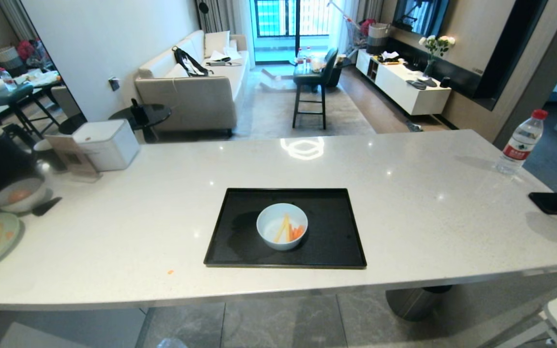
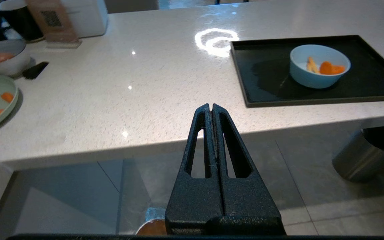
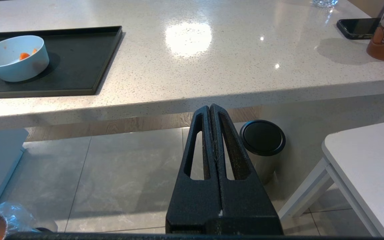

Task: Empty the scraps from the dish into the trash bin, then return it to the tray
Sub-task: Pick up the bowl with leftover food

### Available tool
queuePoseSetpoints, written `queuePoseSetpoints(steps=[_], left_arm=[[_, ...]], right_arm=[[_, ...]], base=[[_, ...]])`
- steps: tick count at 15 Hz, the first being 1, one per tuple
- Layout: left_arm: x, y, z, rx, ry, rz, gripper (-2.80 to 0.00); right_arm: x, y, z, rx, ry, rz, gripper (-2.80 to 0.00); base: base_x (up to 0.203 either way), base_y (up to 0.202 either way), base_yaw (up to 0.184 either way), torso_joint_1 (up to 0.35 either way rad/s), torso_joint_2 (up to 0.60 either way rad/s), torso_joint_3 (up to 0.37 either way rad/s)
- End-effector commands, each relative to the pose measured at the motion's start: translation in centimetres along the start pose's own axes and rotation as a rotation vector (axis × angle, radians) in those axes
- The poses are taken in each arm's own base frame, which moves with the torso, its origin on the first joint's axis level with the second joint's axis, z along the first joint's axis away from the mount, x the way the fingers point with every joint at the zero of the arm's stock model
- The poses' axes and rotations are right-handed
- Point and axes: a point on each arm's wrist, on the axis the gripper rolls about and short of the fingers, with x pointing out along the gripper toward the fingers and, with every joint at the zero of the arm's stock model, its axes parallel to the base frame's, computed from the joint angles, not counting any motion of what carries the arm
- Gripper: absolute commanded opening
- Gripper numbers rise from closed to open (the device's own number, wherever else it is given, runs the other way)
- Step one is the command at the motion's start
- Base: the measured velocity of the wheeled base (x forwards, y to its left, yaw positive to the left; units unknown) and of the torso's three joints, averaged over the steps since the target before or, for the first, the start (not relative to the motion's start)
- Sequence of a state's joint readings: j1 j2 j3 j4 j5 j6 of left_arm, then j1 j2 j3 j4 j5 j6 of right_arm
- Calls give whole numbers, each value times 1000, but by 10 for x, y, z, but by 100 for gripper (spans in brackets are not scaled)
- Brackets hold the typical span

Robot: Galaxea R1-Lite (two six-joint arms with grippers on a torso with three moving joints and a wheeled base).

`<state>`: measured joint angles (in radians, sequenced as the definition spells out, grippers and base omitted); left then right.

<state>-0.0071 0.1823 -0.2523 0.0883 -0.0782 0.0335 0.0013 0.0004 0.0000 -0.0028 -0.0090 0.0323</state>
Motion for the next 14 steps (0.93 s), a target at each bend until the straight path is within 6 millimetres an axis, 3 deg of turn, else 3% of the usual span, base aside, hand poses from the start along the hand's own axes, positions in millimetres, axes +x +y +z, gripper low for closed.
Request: queuePoseSetpoints(steps=[1, 4, 7, 10, 14], left_arm=[[30, 3, 41, 23, 119, -46, -280], [71, 6, 87, 122, 178, -100, -280], [114, 6, 111, 208, 235, -161, -280], [164, -7, 123, 263, 298, -270, -280], [224, -46, 123, 354, 388, -276, -280]], right_arm=[[0, 0, 0, 0, -2, 0, -280], [0, 0, 0, 0, -1, 0, -280], [0, 0, 0, 0, -1, 0, -280], [0, 0, 0, 0, -1, 0, -280], [0, 0, 0, 0, -1, 0, -280]], base=[[0, 0, 0, 0, 0, 0], [0, 0, 0, 0, 0, 0], [0, 0, 0, 0, 0, 0], [0, 0, 0, 0, 0, 0], [0, 0, 0, 0, 0, 0]])
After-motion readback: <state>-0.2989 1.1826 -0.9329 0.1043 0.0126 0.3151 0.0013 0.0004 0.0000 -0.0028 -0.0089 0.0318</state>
